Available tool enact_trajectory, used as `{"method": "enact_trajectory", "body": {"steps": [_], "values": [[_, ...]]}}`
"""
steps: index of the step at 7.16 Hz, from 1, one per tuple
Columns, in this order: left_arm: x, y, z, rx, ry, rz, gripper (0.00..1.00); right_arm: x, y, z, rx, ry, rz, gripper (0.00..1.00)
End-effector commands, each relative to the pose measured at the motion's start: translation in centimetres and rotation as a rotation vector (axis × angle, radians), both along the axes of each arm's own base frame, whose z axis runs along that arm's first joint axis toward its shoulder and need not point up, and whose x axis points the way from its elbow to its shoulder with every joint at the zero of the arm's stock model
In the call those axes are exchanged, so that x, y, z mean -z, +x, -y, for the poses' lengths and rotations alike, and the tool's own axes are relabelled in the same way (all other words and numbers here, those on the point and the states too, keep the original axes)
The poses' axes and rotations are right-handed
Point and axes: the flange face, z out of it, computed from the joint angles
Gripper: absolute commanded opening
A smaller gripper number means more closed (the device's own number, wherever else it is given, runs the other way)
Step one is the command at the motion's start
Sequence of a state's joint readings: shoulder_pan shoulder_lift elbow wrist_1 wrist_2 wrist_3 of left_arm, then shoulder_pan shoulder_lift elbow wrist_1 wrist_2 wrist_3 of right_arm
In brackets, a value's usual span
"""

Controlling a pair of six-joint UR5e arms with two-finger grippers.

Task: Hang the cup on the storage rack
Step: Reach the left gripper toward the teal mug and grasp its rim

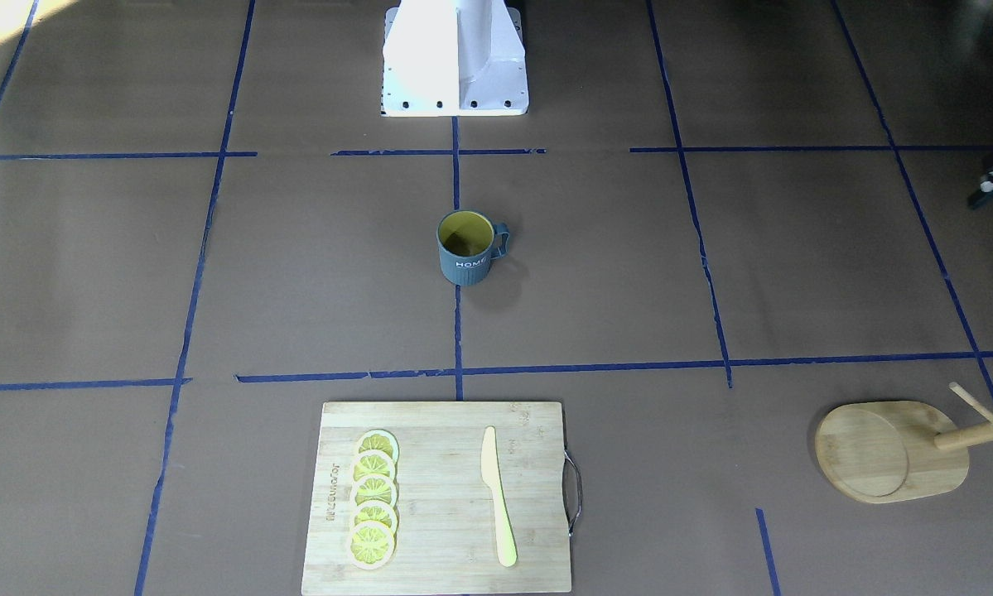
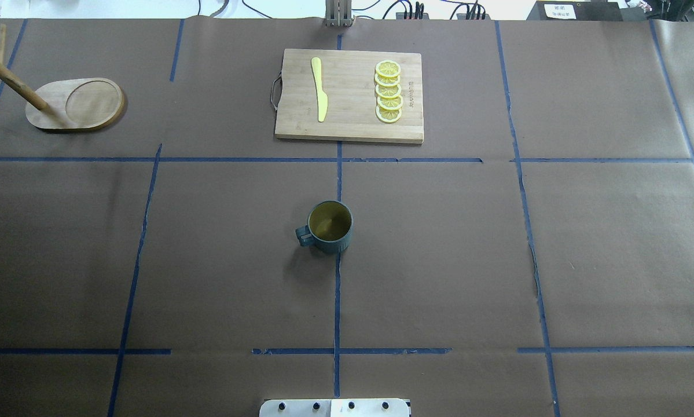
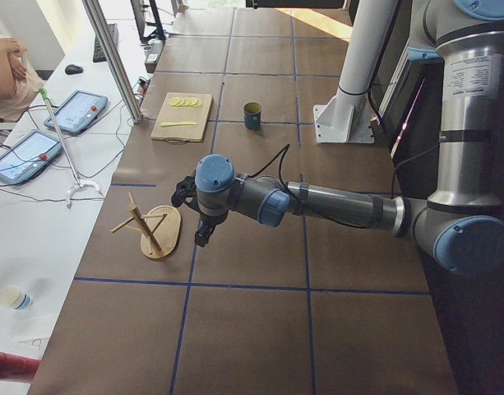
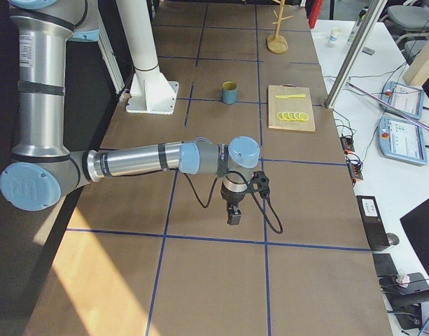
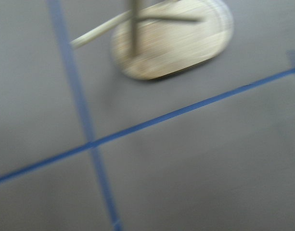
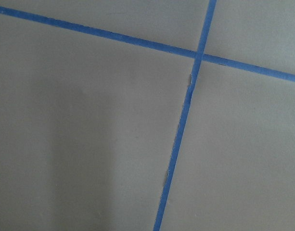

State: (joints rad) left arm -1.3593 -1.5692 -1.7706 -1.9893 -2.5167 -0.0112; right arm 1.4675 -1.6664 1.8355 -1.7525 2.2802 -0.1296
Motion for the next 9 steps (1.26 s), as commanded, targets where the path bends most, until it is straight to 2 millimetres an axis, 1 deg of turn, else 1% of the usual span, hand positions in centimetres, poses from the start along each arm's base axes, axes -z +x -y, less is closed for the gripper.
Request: {"method": "enact_trajectory", "body": {"steps": [1,2,3,4,5,6,7,8,9], "values": [[8.5,10.5,0.5,-0.107,0.254,-0.121,1.0,0.4,0.0,0.2,-0.008,0.01,-0.004,1.0],[11.3,14.7,0.2,-0.105,0.341,-0.134,1.0,0.5,0.0,0.2,-0.008,0.017,-0.004,1.0],[11.5,19.9,-2.3,-0.178,0.437,-0.181,1.0,0.5,0.0,0.2,-0.007,0.02,-0.003,1.0],[11.6,22.1,-3.0,-0.177,0.509,-0.211,1.0,0.6,0.0,0.4,-0.006,0.024,-0.003,1.0],[14.1,27.5,-3.2,-0.175,0.566,-0.224,1.0,0.6,0.0,0.4,-0.006,0.024,-0.003,1.0],[15.4,32.1,-4.6,-0.174,0.592,-0.225,1.0,0.9,0.0,0.4,-0.006,0.03,-0.002,1.0],[17.5,36.3,-6.4,-0.149,0.615,-0.235,1.0,0.9,0.0,0.4,-0.007,0.029,-0.002,1.0],[19.5,41.4,-9.4,-0.087,0.606,-0.246,1.0,0.9,0.0,0.4,-0.007,0.029,-0.002,1.0],[20.8,44.0,-11.2,-0.045,0.622,-0.245,1.0,1.1,0.0,0.5,-0.006,0.033,-0.002,1.0]]}}
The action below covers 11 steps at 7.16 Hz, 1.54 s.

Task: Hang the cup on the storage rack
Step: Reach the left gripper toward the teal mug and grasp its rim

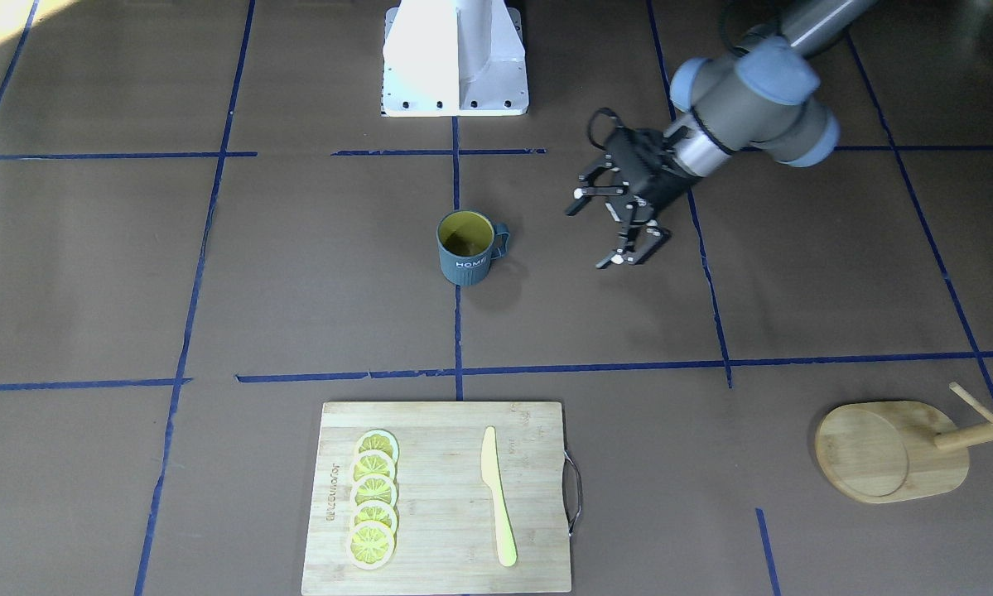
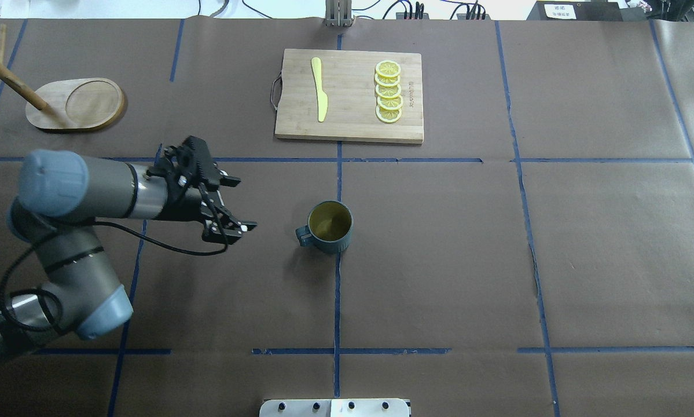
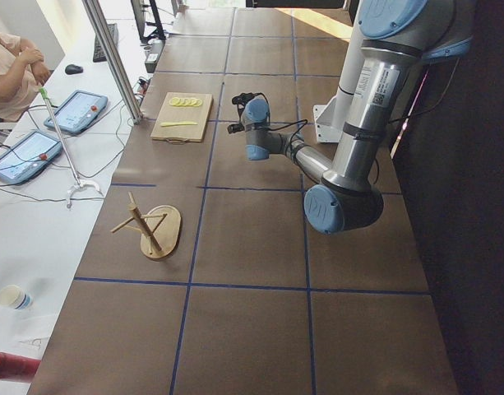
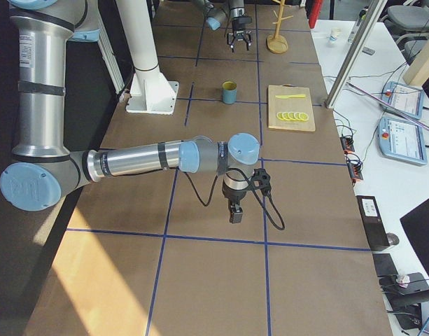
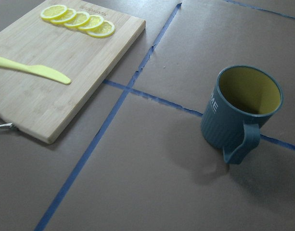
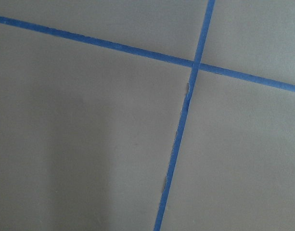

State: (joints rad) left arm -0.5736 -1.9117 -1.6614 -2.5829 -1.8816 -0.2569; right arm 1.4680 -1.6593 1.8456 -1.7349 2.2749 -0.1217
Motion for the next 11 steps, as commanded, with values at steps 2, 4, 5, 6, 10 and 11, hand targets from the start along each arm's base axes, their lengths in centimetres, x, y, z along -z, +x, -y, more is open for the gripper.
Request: {"method": "enact_trajectory", "body": {"steps": [2,4,5,6,10,11], "values": [[1.4,6.0,-3.9,0.037,-0.001,-0.012,1.0,0.3,-0.1,0.2,0.002,0.008,0.001,1.0],[2.1,8.9,-4.5,0.011,-0.001,-0.011,1.0,0.3,-0.1,0.2,0.001,0.007,-0.001,1.0],[2.3,10.2,-4.8,-0.002,-0.004,-0.004,1.0,0.3,-0.1,0.2,0.001,0.007,0.001,1.0],[1.7,10.8,-4.6,-0.002,-0.01,0.009,1.0,0.3,-0.1,0.2,0.001,0.007,0.001,1.0],[1.2,12.1,-5.0,-0.007,-0.064,0.012,0.65,0.4,-0.1,0.2,0.002,0.009,0.001,1.0],[1.3,12.3,-5.2,-0.011,-0.071,0.009,0.59,0.4,-0.1,0.2,0.002,0.009,0.001,1.0]]}}
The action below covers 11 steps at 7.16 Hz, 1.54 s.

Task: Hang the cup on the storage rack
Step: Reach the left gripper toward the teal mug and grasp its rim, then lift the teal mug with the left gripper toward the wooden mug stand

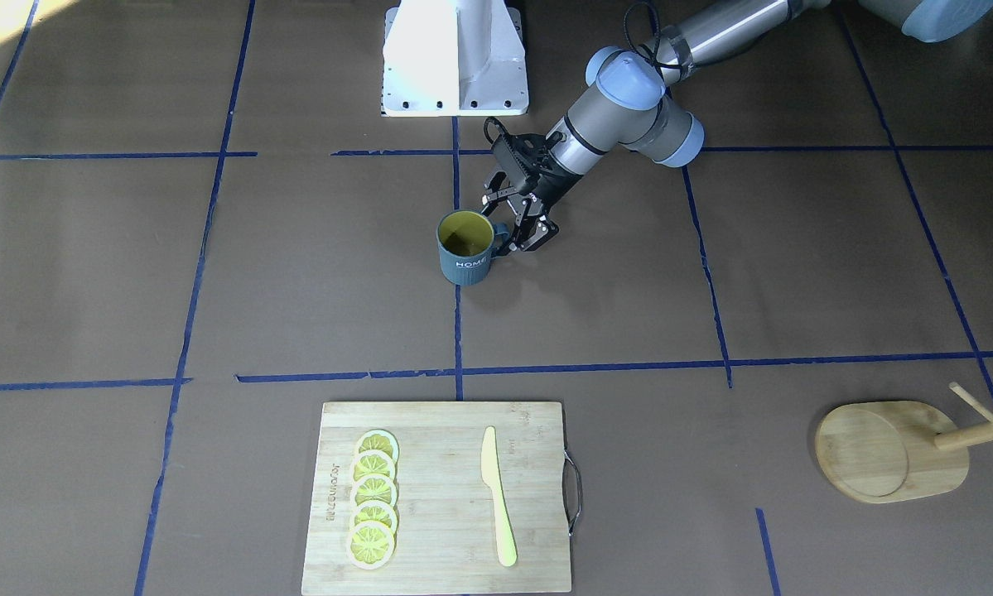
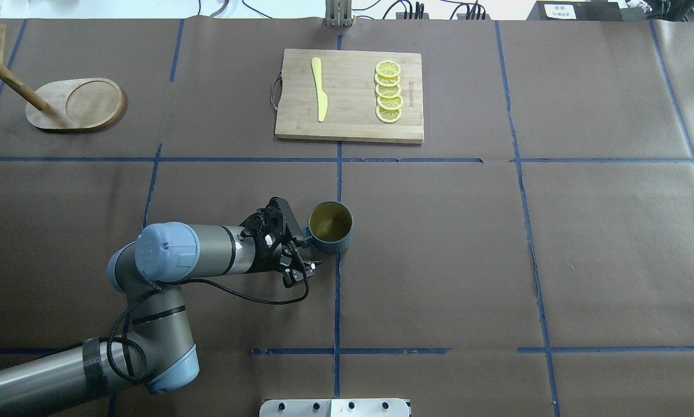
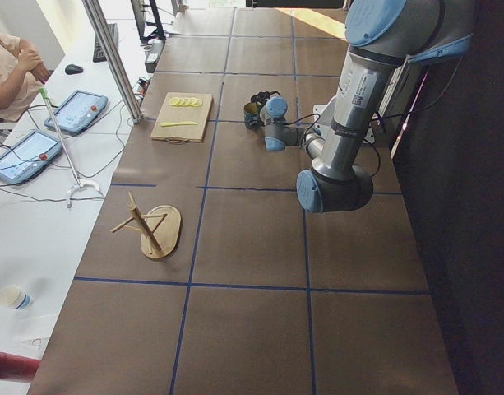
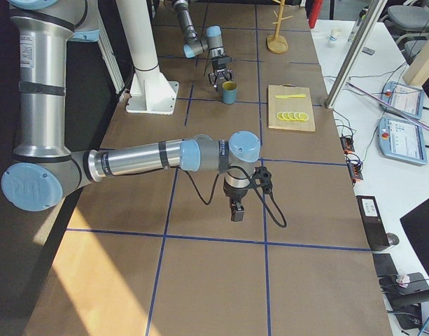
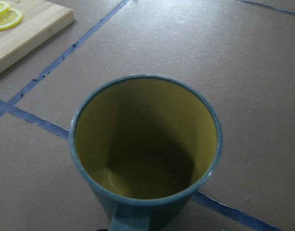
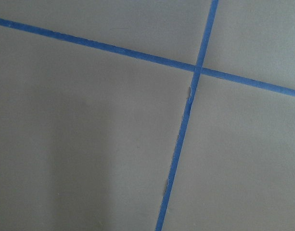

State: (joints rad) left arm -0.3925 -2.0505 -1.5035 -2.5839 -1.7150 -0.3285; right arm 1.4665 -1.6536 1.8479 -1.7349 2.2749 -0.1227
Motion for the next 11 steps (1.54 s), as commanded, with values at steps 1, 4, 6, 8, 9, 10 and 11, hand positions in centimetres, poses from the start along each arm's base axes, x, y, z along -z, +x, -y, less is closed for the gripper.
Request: {"method": "enact_trajectory", "body": {"steps": [1,4,6,8,9,10,11], "values": [[0.7,0.5,0.1,0.022,-0.008,-0.009,0.57,0.0,0.0,0.0,0.0,0.001,0.0,1.0],[1.1,0.8,-0.2,0.062,-0.049,-0.03,0.23,0.0,0.0,0.0,0.002,0.003,0.0,1.0],[2.0,-0.2,-0.2,0.077,-0.114,-0.099,0.02,-0.1,0.0,-0.1,0.004,0.001,0.0,1.0],[2.8,-2.3,0.2,0.1,-0.406,-0.319,0.01,0.0,0.0,0.0,0.005,0.003,0.0,1.0],[3.2,-3.8,1.8,0.124,-0.549,-0.404,0.01,-0.1,0.0,0.0,0.005,0.002,0.0,1.0],[3.8,-6.1,3.9,0.155,-0.71,-0.503,0.01,-0.1,0.0,0.0,0.006,0.003,0.0,1.0],[4.0,-8.7,6.5,0.183,-0.909,-0.615,0.01,-0.3,0.0,-0.1,0.006,0.0,0.0,1.0]]}}
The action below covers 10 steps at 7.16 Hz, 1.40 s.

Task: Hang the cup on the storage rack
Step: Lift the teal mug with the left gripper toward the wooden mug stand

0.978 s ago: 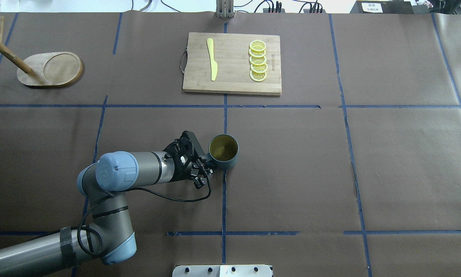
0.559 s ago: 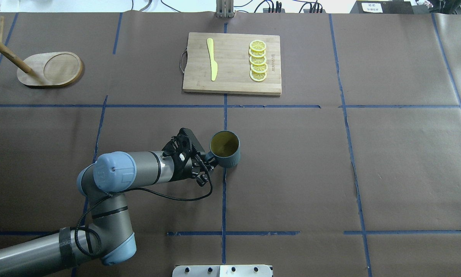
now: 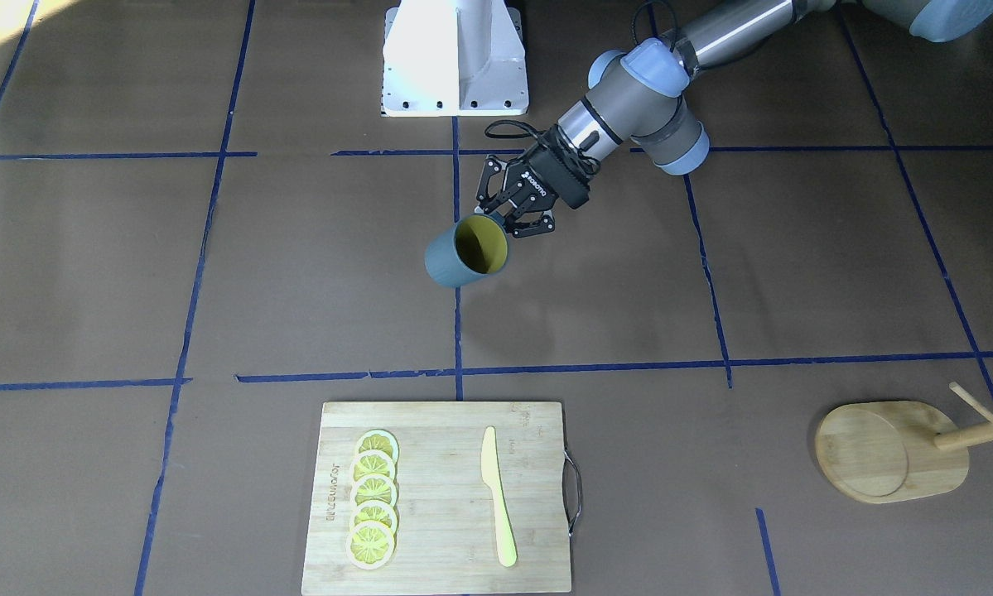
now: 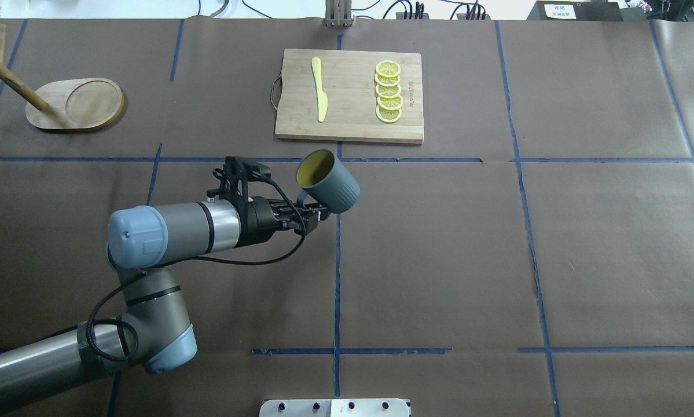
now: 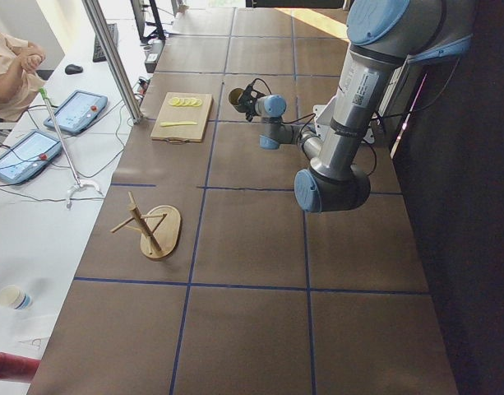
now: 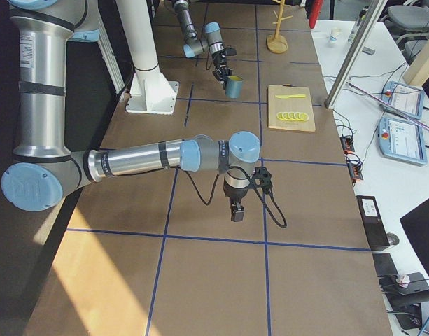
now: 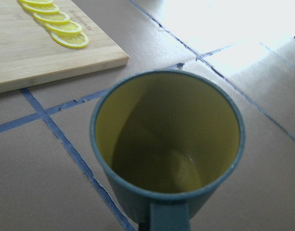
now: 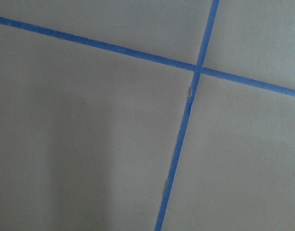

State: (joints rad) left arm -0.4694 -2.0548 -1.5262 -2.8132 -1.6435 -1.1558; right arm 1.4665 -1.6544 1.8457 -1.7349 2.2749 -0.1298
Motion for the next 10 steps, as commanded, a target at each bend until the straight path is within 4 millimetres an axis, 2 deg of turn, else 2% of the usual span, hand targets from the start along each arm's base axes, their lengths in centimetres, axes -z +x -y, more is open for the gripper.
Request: {"method": "enact_trajectory", "body": {"steps": [1,2,4,5,6,7,8,10], "values": [[0.0,-5.1,4.9,0.025,-0.46,-0.256,0.01,-0.7,0.1,-0.6,-0.001,-0.014,0.0,1.0],[-0.2,-6.4,6.0,0.024,-0.537,-0.29,0.01,-0.8,0.1,-0.8,-0.001,-0.018,0.001,1.0],[-0.9,-13.6,11.7,0.097,-0.839,-0.514,0.02,-1.3,0.6,-1.4,-0.008,-0.028,0.0,1.0],[-1.4,-17.3,14.0,0.134,-0.932,-0.604,0.02,-1.5,2.0,-1.6,-0.029,-0.019,0.003,1.0],[-2.9,-21.4,16.2,0.199,-0.988,-0.662,0.02,-2.0,3.2,-2.2,-0.044,-0.016,0.011,1.0],[-3.9,-26.2,18.8,0.258,-1.076,-0.767,0.02,-2.1,3.3,-2.5,-0.046,-0.019,0.011,1.0],[-4.5,-30.0,20.1,0.28,-1.153,-0.86,0.02,-2.1,3.3,-2.5,-0.046,-0.019,0.011,1.0],[-8.9,-35.5,21.9,0.277,-1.291,-1.028,0.02,-1.9,3.3,-2.3,-0.046,-0.013,0.01,1.0]]}}
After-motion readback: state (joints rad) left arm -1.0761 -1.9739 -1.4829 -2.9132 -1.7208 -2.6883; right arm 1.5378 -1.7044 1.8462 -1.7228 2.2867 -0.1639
